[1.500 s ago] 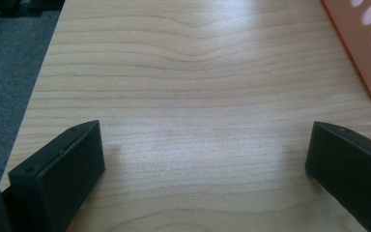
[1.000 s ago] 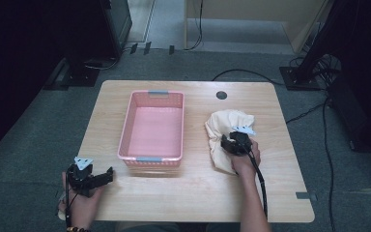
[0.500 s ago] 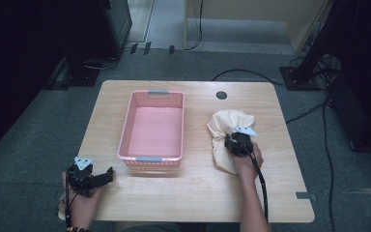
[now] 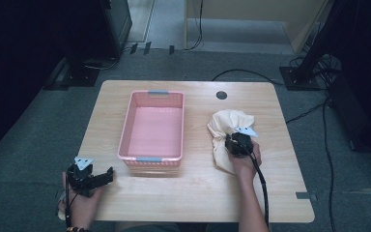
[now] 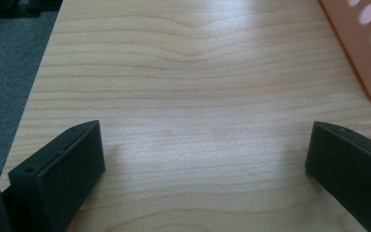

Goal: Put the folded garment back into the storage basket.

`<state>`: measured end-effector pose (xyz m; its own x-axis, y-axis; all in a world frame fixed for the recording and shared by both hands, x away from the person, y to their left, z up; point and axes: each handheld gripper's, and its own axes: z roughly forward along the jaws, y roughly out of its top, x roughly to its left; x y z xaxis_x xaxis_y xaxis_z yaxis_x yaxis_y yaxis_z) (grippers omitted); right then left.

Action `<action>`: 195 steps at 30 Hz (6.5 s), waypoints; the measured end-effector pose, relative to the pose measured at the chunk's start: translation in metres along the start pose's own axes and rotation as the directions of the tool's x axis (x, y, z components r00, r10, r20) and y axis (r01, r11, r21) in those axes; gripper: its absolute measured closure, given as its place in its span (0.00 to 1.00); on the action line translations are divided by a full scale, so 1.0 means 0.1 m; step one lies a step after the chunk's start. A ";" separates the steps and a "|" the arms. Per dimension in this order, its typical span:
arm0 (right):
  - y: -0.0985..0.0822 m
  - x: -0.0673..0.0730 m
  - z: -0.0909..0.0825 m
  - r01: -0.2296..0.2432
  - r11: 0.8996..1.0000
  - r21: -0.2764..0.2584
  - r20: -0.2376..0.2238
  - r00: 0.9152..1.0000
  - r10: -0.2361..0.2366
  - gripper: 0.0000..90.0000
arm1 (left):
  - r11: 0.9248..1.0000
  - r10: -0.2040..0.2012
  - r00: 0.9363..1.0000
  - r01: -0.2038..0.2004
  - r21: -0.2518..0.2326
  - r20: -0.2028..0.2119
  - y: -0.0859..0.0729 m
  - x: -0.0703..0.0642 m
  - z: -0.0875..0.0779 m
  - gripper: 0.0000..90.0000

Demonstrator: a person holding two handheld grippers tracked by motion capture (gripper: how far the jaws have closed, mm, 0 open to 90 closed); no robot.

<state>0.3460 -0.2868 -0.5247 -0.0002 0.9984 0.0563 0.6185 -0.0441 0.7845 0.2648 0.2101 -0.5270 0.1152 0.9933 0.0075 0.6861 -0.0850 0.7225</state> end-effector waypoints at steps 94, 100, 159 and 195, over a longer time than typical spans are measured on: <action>1.21 1.69 -0.69 0.104 0.992 -0.067 -0.176 0.978 -0.114 0.73 | 1.000 0.001 1.000 -0.001 -0.001 0.004 0.00 0.00 0.00 0.00; 1.21 1.81 -0.67 0.114 0.991 -0.067 -0.188 0.974 -0.125 0.73 | 1.000 0.001 1.000 -0.001 -0.001 0.004 0.00 0.00 0.00 0.00; 0.78 2.69 0.12 0.110 0.994 -0.008 -0.150 0.983 -0.109 0.69 | 1.000 0.003 1.000 -0.003 0.000 0.006 0.00 0.00 0.00 0.00; 0.72 2.73 0.30 0.173 0.985 0.014 -0.277 0.947 -0.163 0.12 | 1.000 0.005 1.000 -0.005 0.000 0.008 0.00 0.00 0.00 0.00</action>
<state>0.4138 -0.0169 -0.4710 -0.3183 0.9431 0.0964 0.6203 0.1303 0.7735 0.2650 0.2097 -0.5268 0.1241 0.9923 0.0058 0.6856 -0.0900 0.7224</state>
